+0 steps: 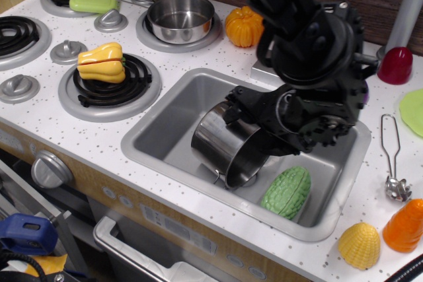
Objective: Flip pot upright in sink
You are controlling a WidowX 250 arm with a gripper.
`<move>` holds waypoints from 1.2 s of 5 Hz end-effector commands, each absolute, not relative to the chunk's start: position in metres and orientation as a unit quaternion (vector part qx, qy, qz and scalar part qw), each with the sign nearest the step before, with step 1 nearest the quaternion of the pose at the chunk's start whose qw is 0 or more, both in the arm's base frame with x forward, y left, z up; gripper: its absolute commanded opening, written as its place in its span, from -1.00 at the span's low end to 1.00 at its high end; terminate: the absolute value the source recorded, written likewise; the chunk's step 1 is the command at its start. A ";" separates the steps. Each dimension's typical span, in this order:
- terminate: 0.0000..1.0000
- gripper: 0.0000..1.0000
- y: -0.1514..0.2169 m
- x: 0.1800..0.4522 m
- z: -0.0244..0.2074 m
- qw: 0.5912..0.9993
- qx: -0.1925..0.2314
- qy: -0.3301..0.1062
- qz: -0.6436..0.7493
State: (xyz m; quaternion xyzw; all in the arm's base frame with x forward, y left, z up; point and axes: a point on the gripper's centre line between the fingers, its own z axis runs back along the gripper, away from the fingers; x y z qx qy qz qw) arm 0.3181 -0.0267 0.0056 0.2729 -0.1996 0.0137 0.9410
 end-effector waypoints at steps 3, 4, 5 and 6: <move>-1.00 -1.00 0.019 0.327 -0.003 0.958 0.220 -0.183 0.030; -1.00 -1.00 0.022 0.328 -0.001 0.975 0.161 -0.149 0.047; -1.00 -1.00 0.021 0.327 -0.001 0.985 0.101 -0.119 0.070; -1.00 -1.00 0.022 0.327 -0.007 0.987 0.090 -0.117 0.066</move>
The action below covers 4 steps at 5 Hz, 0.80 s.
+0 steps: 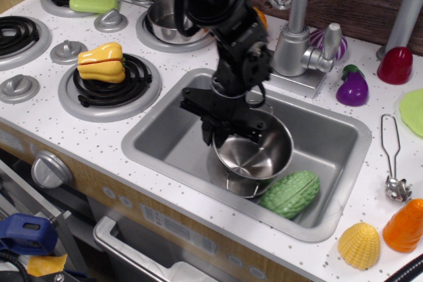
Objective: Flip pot upright in sink
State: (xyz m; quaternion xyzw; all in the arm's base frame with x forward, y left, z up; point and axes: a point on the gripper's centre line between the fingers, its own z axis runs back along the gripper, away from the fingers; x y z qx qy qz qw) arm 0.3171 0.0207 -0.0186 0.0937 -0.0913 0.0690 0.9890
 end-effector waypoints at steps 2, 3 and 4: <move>-1.00 1.00 0.025 0.329 -0.007 0.987 0.083 -0.128 0.058; -1.00 1.00 0.025 0.329 -0.007 0.987 0.083 -0.128 0.058; 1.00 1.00 0.025 0.329 -0.007 0.987 0.083 -0.128 0.058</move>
